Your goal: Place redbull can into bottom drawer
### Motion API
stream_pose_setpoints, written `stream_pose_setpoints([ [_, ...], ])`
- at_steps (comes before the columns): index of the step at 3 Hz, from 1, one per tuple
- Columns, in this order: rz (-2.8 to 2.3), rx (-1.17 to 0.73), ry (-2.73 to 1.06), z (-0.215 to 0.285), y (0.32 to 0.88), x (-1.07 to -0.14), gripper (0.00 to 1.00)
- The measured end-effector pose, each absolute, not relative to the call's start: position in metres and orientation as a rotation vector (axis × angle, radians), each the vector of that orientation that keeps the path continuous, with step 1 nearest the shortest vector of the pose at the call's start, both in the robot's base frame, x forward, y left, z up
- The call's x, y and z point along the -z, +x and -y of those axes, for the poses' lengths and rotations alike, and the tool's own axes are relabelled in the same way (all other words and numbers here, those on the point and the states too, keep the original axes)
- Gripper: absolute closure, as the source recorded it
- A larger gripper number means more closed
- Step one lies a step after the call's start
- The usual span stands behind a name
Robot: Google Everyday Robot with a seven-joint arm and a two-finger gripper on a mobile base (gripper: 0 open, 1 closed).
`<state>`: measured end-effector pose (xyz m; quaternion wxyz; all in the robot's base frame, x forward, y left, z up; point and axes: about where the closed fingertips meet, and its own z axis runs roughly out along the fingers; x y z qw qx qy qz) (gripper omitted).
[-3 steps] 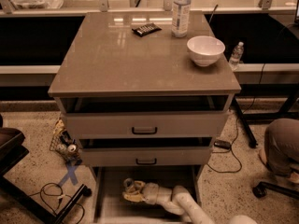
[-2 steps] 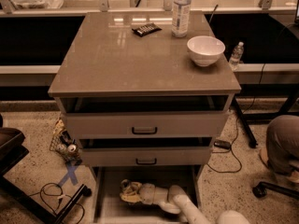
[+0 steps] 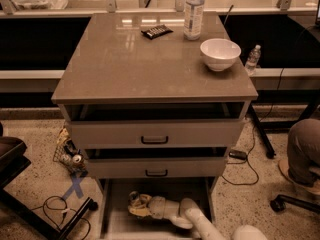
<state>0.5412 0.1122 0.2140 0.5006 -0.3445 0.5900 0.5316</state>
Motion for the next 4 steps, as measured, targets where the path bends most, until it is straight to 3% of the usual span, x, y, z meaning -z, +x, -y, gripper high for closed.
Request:
stream_pose_setpoints([
  [2,-1.423,-1.294,-0.835,-0.1167,0.5395,-0.2148,0.05],
  [4,-1.421,-1.296,-0.836,-0.1183,0.5389,-0.2151,0.00],
])
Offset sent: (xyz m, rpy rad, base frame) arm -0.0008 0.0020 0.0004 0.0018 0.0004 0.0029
